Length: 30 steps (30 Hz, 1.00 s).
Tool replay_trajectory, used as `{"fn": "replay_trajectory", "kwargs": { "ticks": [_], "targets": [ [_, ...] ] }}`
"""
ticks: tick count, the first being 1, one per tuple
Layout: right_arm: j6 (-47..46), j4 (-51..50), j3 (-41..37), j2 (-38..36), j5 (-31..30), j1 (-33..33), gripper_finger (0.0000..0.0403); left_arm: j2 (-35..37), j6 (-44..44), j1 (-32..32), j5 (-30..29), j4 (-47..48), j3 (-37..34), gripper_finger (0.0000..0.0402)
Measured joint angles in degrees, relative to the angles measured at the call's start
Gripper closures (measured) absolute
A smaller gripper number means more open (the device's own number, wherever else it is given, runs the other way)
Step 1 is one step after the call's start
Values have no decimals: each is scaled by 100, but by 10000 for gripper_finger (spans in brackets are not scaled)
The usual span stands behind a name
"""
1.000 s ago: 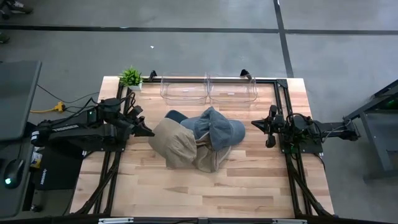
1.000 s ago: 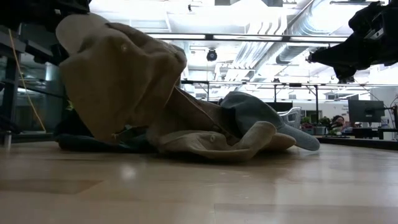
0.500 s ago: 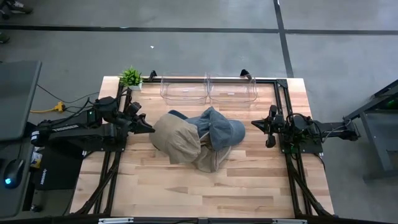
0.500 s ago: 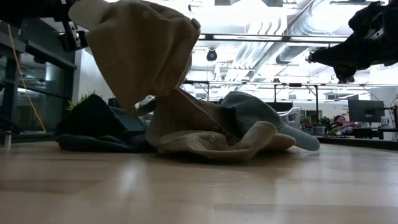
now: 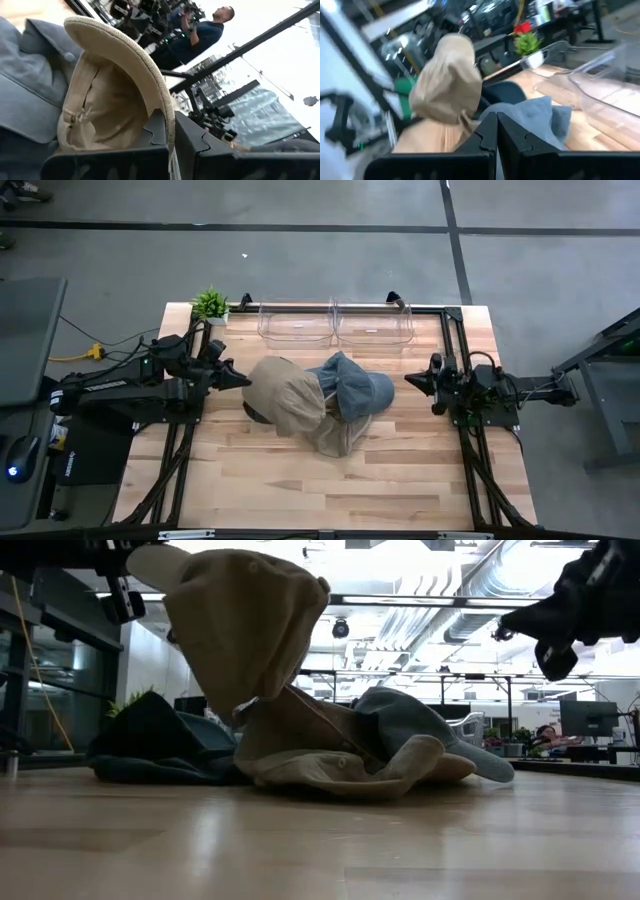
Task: Pick & Place hat
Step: Put the left brown cap into the left transparent bin
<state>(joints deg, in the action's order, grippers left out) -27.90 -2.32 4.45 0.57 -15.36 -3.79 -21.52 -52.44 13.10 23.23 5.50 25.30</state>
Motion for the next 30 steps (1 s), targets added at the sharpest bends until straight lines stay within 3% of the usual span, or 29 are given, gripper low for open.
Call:
{"fn": "replay_trajectory", "kwargs": {
  "ticks": [8, 18, 22, 26, 30],
  "targets": [
    [-945, 1307, 0, 773, -78, 0, 402, -131, 275, 0, -269, -418, 2, 402],
    [-1544, 3836, 24, 3305, -46, 0, 400, -409, 601, 0, -21, -567, 4, 402],
    [-974, 4098, 591, 4353, -21, 0, 379, -426, 729, 0, 43, -566, 4, 402],
    [161, 4031, 1604, 5462, 216, 4, 335, -424, 748, 1, 125, -576, 4, 402],
    [1019, 3315, 2856, 6495, 238, 86, 285, -424, 766, 0, 350, -579, 4, 402]
  ]
}}
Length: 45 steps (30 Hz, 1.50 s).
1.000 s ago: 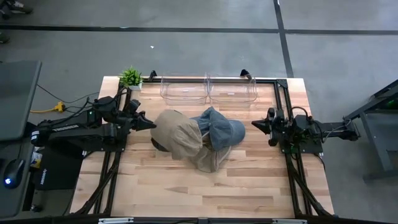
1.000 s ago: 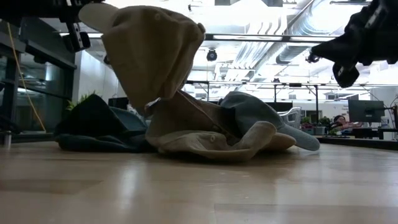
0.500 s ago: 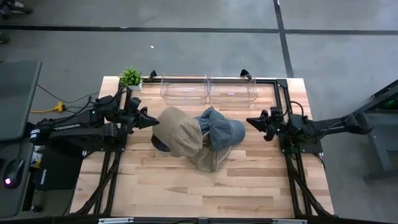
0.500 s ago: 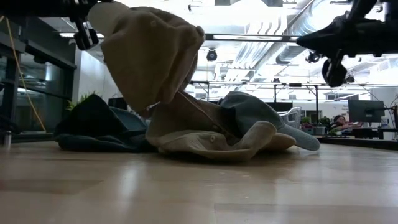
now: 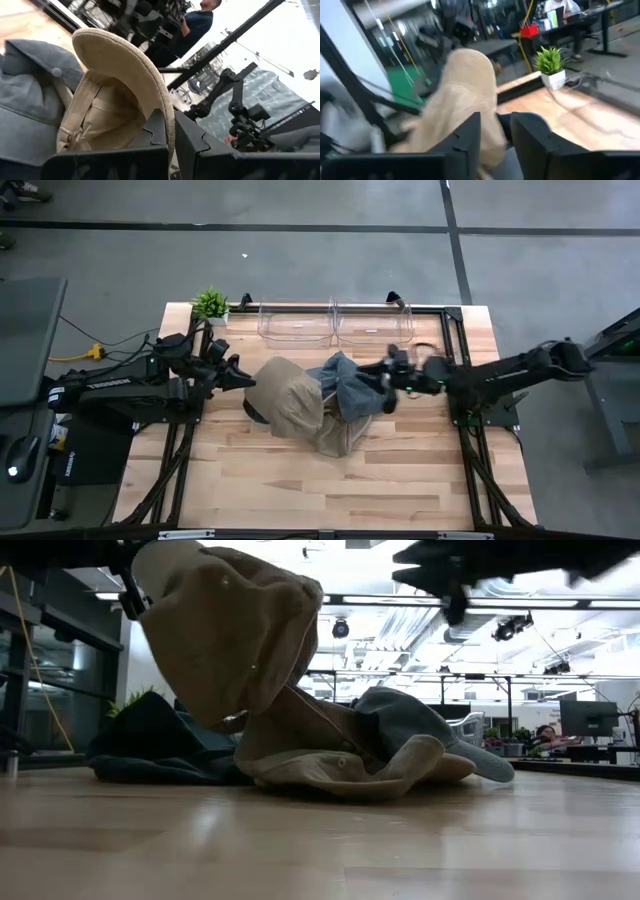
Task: Pick & Place hat
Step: Put the left brown cap into the left transparent bin
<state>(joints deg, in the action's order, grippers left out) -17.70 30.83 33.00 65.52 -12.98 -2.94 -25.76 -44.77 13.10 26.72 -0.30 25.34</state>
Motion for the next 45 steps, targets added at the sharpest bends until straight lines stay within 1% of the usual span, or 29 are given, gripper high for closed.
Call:
{"fn": "replay_trajectory", "kwargs": {
  "ticks": [2, 4, 6, 10, 14, 17, 20, 26, 29, 36, 40, 45],
  "targets": [
    [174, -577, 639, 437, 200, 147, 264, 0, 50, 2, 131, -2, 0, 402],
    [269, -1199, 1272, 825, 606, 338, 246, 0, 124, 2, 277, -2, 0, 402],
    [303, -1794, 1917, 1211, 1221, 566, 229, 0, 203, 2, 456, -2, 0, 402],
    [418, -2644, 3105, 1943, 2632, 990, 208, 0, 407, 2, 842, 5, 0, 402],
    [470, -3345, 4124, 2606, 3736, 1301, 197, 0, 460, 2, 1121, 15, 0, 402],
    [432, -3723, 4734, 3069, 4531, 1463, 193, 2, 537, 2, 1274, 26, 0, 402],
    [332, -3873, 5243, 3515, 5209, 1539, 190, 2, 599, 1, 1346, 25, 0, 402],
    [102, -3924, 5895, 4259, 6030, 1534, 189, 2, 705, 2, 1344, 34, 0, 402],
    [68, -3914, 6099, 4484, 6211, 1448, 189, 2, 704, 2, 1342, 37, 0, 402],
    [111, -3849, 6173, 4705, 6258, 1303, 189, 2, 702, 0, 1338, 47, 0, 402],
    [340, -3826, 6173, 4706, 5859, 1301, 189, 2, 701, 0, 1322, 44, 0, 401],
    [391, -3744, 6173, 4679, 5575, 1408, 189, 2, 686, 2, 1277, 44, 0, 401]
  ]
}}
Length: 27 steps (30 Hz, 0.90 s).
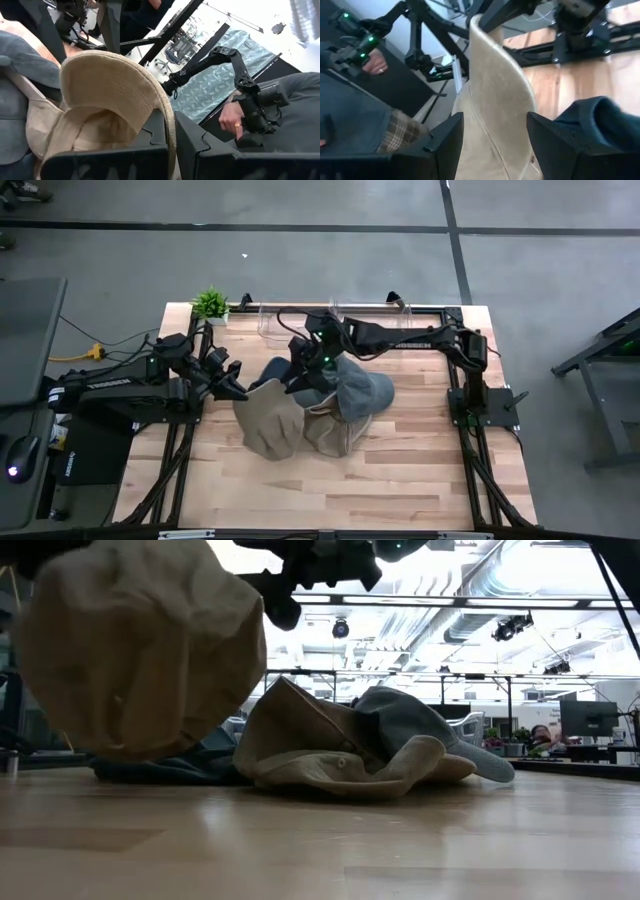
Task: Pick & Place hat
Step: Put the left brown cap into the left transparent bin
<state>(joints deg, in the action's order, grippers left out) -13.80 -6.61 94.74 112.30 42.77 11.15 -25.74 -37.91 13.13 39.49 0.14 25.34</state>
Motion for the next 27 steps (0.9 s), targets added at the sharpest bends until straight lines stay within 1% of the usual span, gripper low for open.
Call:
{"fn": "replay_trajectory", "kwargs": {
  "ticks": [4, 6, 8, 11, 13, 15, 17, 22, 27],
  "targets": [
    [262, 8, 4, -1, -459, 50, 189, -2, -2, -2, 50, -16, 0, 401],
    [313, 61, 5, -2, -533, 89, 189, -2, -2, -2, 47, -14, 0, 401],
    [294, 87, 5, -3, -359, 120, 189, -2, -2, -2, 46, -5, 0, 401],
    [183, 11, 4, -3, 101, 122, 189, -2, -2, -2, 16, -10, 0, 401],
    [124, 6, 4, -3, 251, 81, 189, -2, -2, -2, 2, -5, 0, 402],
    [158, 20, 6, -1, 249, 28, 189, -2, -2, -2, -1, -7, 0, 401],
    [274, 38, 7, 34, 82, -19, 189, -2, -2, -2, -2, -7, 0, 401],
    [158, 321, 7, 308, 88, -20, 190, -2, -27, -2, -12, -1, 0, 401],
    [-258, 692, 4, 399, 570, -63, 191, 2, -90, -2, -18, -7, 0, 401]
  ]
}}
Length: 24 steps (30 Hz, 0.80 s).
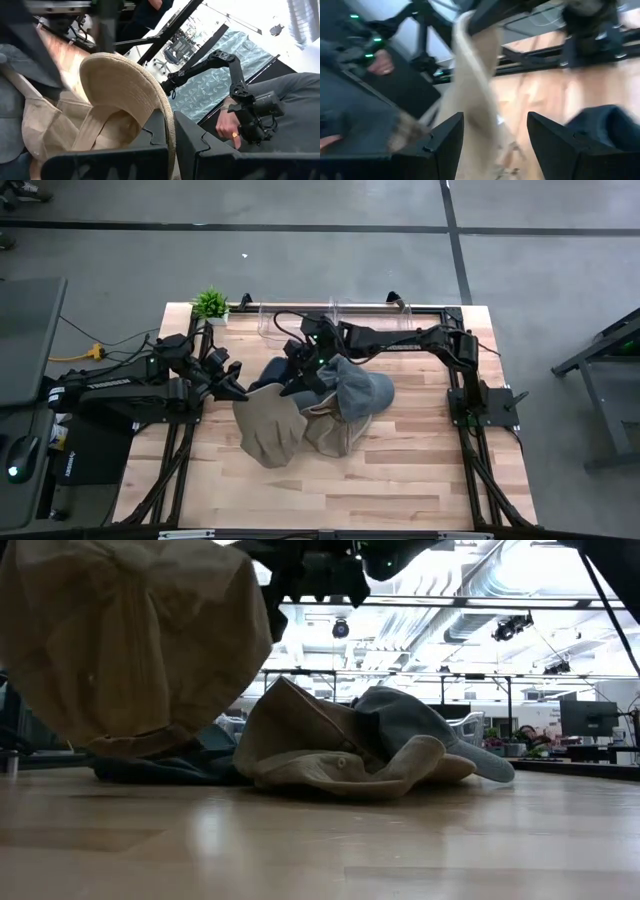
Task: Pick & Place hat
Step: Put the left brown cap into the left transparent bin
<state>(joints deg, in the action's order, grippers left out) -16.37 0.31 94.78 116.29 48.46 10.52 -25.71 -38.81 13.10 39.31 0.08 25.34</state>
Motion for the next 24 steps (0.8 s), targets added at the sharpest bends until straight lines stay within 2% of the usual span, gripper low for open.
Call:
{"fn": "replay_trajectory", "kwargs": {
  "ticks": [6, 17, 20, 24],
  "targets": [
    [-347, 349, 0, 2, 387, -127, 202, 0, 0, 0, -65, -17, 0, 401],
    [-126, 429, 0, 4, -159, -314, 235, 0, 2, 0, -267, -13, 0, 401],
    [-37, 431, 0, 4, -313, -317, 258, -2, 2, 0, -279, -7, 0, 401],
    [-11, 464, 0, 5, -262, -316, 309, -2, 2, 0, -279, -7, 0, 402]
  ]
}}
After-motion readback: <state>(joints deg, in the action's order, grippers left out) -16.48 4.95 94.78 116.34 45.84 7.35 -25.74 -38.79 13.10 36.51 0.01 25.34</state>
